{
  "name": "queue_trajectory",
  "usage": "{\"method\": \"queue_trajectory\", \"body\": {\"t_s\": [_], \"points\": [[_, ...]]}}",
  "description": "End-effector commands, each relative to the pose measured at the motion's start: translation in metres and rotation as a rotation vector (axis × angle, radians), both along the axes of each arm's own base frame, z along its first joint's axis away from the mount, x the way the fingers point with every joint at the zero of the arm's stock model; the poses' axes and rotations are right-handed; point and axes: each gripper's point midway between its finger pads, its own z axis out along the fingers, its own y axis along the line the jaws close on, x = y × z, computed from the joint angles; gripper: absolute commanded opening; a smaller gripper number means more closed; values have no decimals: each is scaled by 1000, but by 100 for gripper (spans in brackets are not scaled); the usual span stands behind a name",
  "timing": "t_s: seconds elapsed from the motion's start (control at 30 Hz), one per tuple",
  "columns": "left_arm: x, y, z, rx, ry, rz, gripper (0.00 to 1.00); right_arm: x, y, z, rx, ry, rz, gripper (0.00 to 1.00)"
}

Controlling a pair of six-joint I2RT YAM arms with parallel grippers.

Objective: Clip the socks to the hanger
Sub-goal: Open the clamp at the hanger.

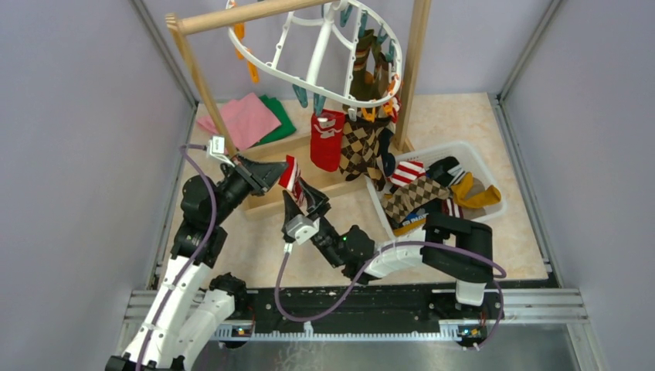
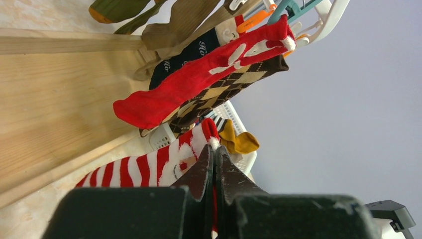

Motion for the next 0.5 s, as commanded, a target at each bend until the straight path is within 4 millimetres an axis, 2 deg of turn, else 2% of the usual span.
{"method": "queue_trajectory", "body": {"t_s": [0.0, 0.27, 0.3, 0.4, 0.43, 0.47], "points": [[0, -2, 2, -40, 20, -5, 0, -2, -21, 51, 241, -49, -40, 46], [-2, -3, 4, -39, 10, -12, 0, 5, -26, 58, 250, -64, -52, 3], [-2, -3, 4, -37, 8, -15, 0, 6, -27, 59, 255, -62, -48, 0], [-1, -2, 5, -31, -2, -4, 0, 4, -37, 64, 294, -47, -5, 0], [-1, 0, 5, -24, -11, 3, 5, 3, -41, 66, 307, -38, 17, 0], [0, 1, 7, -17, -21, 13, 13, 1, -44, 68, 320, -34, 42, 0]]}}
